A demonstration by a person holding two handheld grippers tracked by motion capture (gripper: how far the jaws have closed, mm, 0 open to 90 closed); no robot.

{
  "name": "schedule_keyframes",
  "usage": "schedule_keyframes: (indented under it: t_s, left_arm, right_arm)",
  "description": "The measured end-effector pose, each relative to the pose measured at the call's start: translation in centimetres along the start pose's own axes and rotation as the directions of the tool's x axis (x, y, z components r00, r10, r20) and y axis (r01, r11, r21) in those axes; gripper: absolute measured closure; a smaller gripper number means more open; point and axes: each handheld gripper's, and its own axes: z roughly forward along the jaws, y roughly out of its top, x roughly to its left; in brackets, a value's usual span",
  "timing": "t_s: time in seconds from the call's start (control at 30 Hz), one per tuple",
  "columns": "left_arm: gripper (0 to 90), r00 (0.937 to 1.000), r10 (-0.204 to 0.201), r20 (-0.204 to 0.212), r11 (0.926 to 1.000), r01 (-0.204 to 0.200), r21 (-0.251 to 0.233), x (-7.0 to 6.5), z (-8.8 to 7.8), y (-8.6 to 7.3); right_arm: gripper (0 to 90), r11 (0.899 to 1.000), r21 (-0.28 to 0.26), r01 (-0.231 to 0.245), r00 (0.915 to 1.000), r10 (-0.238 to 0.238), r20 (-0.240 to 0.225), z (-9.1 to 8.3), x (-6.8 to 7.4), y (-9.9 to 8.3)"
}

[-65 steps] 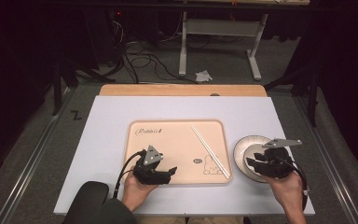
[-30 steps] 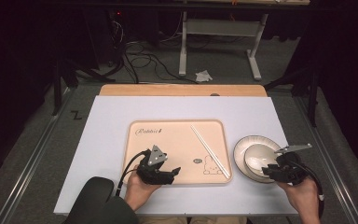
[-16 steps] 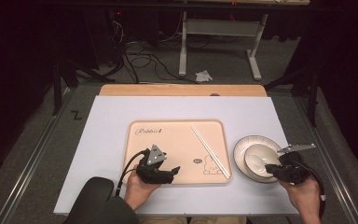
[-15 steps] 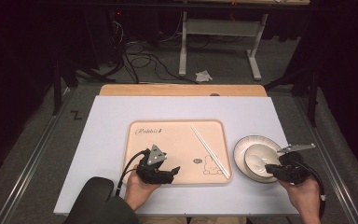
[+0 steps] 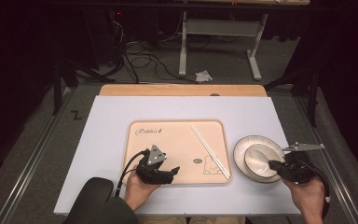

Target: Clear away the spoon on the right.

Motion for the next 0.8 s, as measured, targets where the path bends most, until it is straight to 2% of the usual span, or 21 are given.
schedule_keyframes:
  t_s: [0.23, 0.47, 0.7, 0.8]
  left_arm:
    - [28.4, 0.9999, -0.017, -0.003, 0.9998, 0.017, -0.007, 0.1, -0.4, -0.2]
    - [28.3, 0.9995, -0.023, -0.02, 0.9997, 0.023, -0.003, 0.0, -0.6, -0.5]
    - [28.3, 0.9982, -0.045, -0.04, 0.999, 0.045, -0.003, 0.1, -1.1, -0.9]
    - [28.3, 0.9972, -0.055, -0.051, 0.9985, 0.055, -0.003, 0.2, -1.4, -1.1]
  right_arm:
    - [86.0, 0.999, -0.036, 0.016, 0.9997, -0.016, -0.017, -0.7, 0.5, 0.7]
    - [86.0, 0.998, -0.058, 0.023, 0.9996, -0.024, -0.016, -0.6, 0.6, 1.4]
    - [85.9, 0.997, -0.076, 0.035, 0.9985, -0.038, -0.039, -0.3, 0.9, 2.2]
    - [86.0, 0.995, -0.081, 0.056, 0.9969, -0.06, -0.05, -0.2, 1.2, 2.7]
